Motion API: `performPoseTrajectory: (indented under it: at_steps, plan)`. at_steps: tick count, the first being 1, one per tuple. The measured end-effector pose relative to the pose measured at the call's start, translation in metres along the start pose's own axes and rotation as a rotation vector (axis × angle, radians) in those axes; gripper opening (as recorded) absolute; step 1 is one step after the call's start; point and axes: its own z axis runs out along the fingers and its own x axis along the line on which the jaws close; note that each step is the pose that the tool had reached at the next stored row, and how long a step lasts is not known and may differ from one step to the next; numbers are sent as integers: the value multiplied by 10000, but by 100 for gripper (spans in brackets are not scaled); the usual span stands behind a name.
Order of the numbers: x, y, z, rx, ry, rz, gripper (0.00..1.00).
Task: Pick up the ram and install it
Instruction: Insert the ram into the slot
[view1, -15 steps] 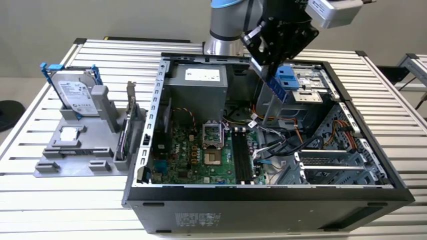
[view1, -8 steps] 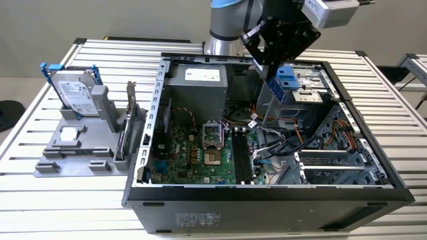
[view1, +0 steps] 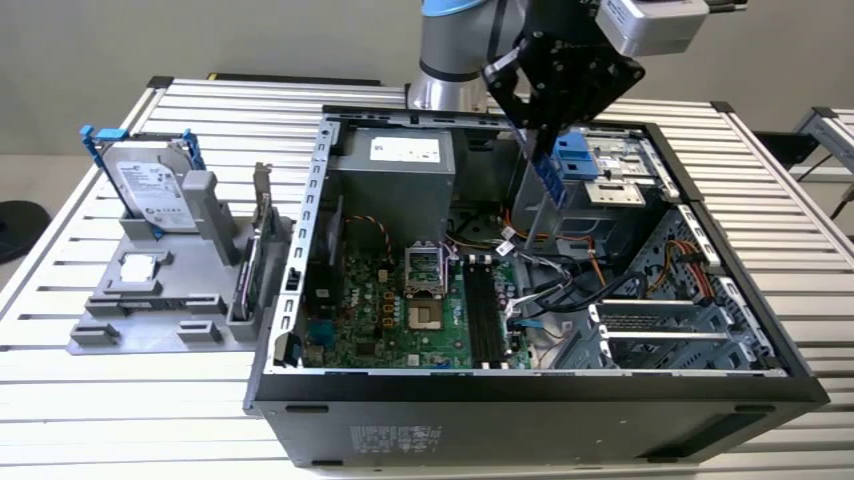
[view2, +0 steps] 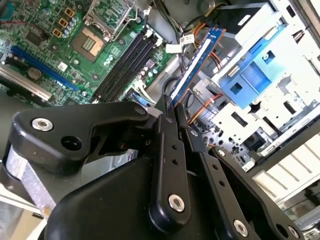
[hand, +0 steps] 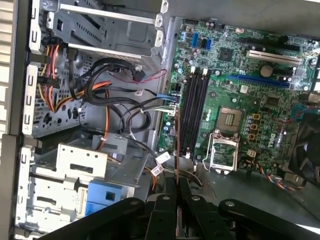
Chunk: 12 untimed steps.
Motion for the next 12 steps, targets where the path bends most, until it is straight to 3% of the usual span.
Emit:
performPoseTrajectory:
  at_steps: [12]
  plan:
    - [0, 0, 0, -66, 78, 1263, 0]
